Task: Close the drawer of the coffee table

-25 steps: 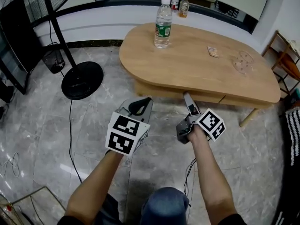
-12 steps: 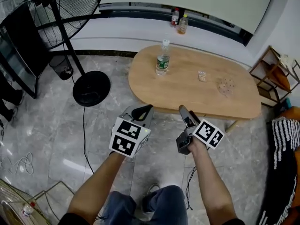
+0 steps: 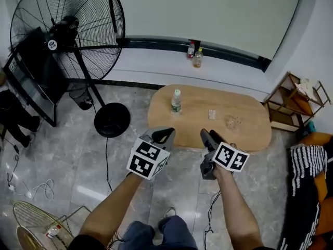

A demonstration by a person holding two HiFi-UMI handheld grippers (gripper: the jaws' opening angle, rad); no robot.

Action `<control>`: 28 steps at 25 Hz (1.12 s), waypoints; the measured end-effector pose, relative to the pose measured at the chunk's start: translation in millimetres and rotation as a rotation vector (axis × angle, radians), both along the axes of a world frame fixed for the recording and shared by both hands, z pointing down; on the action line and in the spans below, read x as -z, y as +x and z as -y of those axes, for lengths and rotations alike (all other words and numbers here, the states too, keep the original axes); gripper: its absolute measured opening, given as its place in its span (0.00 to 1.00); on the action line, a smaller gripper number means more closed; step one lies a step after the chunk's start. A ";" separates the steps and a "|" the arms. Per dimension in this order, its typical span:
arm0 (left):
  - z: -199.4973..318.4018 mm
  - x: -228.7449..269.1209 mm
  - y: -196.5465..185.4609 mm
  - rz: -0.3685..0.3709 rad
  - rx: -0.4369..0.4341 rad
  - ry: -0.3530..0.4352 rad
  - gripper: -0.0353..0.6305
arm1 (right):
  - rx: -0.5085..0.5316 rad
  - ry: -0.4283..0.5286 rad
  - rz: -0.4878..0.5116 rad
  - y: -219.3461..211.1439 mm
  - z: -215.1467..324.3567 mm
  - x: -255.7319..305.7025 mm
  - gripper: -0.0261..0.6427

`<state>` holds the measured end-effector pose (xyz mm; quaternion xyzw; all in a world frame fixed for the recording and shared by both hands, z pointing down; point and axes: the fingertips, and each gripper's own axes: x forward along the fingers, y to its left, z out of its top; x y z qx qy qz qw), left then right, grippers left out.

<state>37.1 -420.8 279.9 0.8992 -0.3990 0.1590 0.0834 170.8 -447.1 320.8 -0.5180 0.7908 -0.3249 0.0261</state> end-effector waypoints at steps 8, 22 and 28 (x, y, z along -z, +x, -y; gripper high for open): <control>-15.8 104.1 0.6 0.023 0.036 0.033 0.06 | 0.057 0.114 -0.070 -5.5 -31.3 132.8 0.12; -19.4 160.4 -47.7 0.032 0.035 0.138 0.06 | 0.057 0.269 -0.383 -36.4 -66.6 200.2 0.05; -8.1 159.3 -60.4 0.031 0.020 0.149 0.06 | 0.012 0.321 -0.478 -49.0 -64.8 209.1 0.05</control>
